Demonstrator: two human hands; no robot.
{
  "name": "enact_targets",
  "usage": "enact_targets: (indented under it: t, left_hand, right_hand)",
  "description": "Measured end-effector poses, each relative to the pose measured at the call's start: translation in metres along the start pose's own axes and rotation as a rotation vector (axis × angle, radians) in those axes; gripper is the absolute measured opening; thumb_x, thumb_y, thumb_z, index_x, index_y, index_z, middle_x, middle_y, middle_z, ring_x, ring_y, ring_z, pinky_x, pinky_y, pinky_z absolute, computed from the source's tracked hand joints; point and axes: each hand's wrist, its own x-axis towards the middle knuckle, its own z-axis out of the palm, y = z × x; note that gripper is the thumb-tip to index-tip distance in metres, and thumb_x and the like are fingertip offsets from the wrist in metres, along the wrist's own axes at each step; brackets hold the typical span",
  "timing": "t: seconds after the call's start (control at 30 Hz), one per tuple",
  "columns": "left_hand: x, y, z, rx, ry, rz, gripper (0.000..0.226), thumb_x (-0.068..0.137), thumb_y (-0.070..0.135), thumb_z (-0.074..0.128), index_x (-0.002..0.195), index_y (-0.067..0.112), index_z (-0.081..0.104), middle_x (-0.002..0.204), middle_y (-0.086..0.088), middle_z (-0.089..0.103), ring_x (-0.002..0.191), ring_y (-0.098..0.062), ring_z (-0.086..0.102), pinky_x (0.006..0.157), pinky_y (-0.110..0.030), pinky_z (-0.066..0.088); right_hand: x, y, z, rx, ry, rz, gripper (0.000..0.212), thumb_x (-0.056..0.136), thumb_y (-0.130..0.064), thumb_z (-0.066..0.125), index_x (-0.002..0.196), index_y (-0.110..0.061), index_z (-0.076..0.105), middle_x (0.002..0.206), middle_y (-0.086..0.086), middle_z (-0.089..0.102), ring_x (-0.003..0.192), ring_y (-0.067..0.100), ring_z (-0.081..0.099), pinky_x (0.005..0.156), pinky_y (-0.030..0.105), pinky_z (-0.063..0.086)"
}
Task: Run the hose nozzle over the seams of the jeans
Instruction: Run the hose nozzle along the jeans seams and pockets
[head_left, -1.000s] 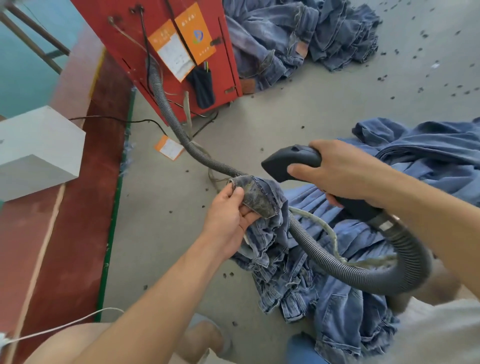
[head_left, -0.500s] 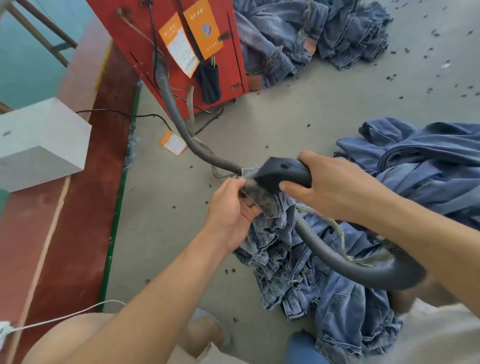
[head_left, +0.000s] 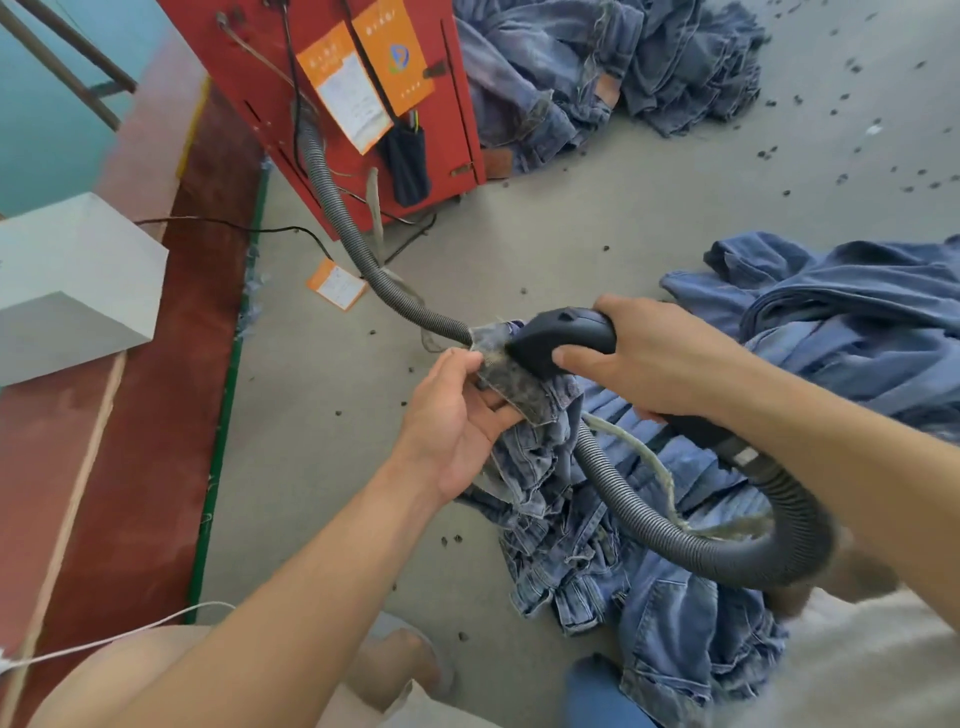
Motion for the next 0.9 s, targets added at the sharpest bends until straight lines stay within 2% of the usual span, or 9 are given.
enact_targets:
  t: [0.07,0.17,0.27,0.37,0.5,0.6,0.73,0.8,0.9]
  left_hand:
    - [0.0,0.002,0.0,0.014,-0.007,0.0,0.016,0.106,0.013,0.04,0.119,0.009,0.049,0.103,-0.021,0.071,0.09,-0.032,0.073,0.078,-0.049,0.06]
    - [-0.001,0.001,0.001,0.024,-0.007,-0.003,0.018,0.107,0.013,0.039,0.122,0.009,0.048,0.107,-0.022,0.071,0.091,-0.033,0.073,0.08,-0.051,0.06]
    - [0.0,0.003,0.0,0.002,-0.021,-0.003,0.017,0.107,0.013,0.04,0.123,0.014,0.044,0.113,-0.026,0.064,0.092,-0.034,0.072,0.078,-0.051,0.059]
    - [0.0,0.003,0.001,0.005,-0.037,-0.013,0.016,0.106,0.013,0.04,0.122,0.015,0.043,0.112,-0.026,0.064,0.091,-0.034,0.072,0.076,-0.05,0.059]
    - [-0.003,-0.001,0.001,0.068,-0.042,-0.056,0.011,0.107,0.012,0.039,0.108,0.012,0.049,0.1,-0.019,0.069,0.084,-0.03,0.072,0.075,-0.05,0.06]
    - [-0.004,-0.005,-0.001,0.144,0.065,-0.107,0.012,0.103,0.011,0.041,0.1,0.011,0.052,0.09,-0.014,0.065,0.081,-0.027,0.065,0.077,-0.046,0.059]
    - [0.003,0.002,-0.007,0.12,0.288,-0.231,0.031,0.096,0.027,0.052,0.118,0.008,0.062,0.124,-0.023,0.07,0.115,-0.039,0.068,0.103,-0.053,0.053]
    - [0.005,0.005,-0.007,0.136,0.334,-0.291,0.039,0.099,0.033,0.063,0.123,0.002,0.066,0.125,-0.024,0.071,0.118,-0.041,0.068,0.105,-0.059,0.051]
    - [0.008,0.002,-0.007,0.138,0.37,-0.292,0.039,0.106,0.026,0.057,0.135,0.001,0.062,0.125,-0.023,0.07,0.119,-0.039,0.067,0.105,-0.057,0.05]
  right_hand:
    - [0.001,0.0,0.003,0.09,0.042,0.024,0.035,0.098,-0.056,0.06,0.1,-0.021,0.055,0.076,0.003,0.063,0.047,0.015,0.06,0.046,0.028,0.044]
    - [-0.002,0.005,-0.002,0.138,0.097,0.037,0.033,0.097,-0.056,0.061,0.099,-0.024,0.054,0.069,0.001,0.063,0.041,0.012,0.059,0.039,0.025,0.044]
    - [-0.009,0.008,-0.01,0.133,0.005,0.014,0.031,0.093,-0.057,0.064,0.089,-0.028,0.054,0.057,-0.003,0.062,0.037,0.013,0.061,0.034,0.022,0.043]
    - [-0.01,0.003,-0.005,0.17,-0.061,0.015,0.031,0.092,-0.055,0.066,0.088,-0.026,0.057,0.058,0.0,0.063,0.038,0.018,0.063,0.036,0.028,0.048]
    - [0.008,0.0,-0.002,0.324,0.046,0.072,0.03,0.096,-0.048,0.065,0.099,-0.018,0.058,0.065,0.006,0.064,0.041,0.022,0.062,0.046,0.041,0.056]
    - [0.012,0.008,-0.011,0.486,0.083,0.124,0.03,0.097,-0.045,0.066,0.101,-0.016,0.058,0.068,0.009,0.061,0.04,0.022,0.059,0.042,0.037,0.054]
    - [0.006,0.016,-0.018,0.449,0.075,0.113,0.031,0.095,-0.048,0.067,0.097,-0.018,0.057,0.063,0.007,0.061,0.04,0.023,0.061,0.043,0.04,0.057]
    - [0.001,0.013,-0.018,0.362,0.041,0.084,0.031,0.094,-0.051,0.066,0.094,-0.021,0.056,0.06,0.007,0.063,0.042,0.026,0.063,0.044,0.041,0.057]
    - [-0.006,0.008,-0.014,0.278,0.0,0.052,0.03,0.095,-0.052,0.066,0.093,-0.023,0.056,0.051,0.001,0.062,0.041,0.024,0.064,0.043,0.035,0.054]
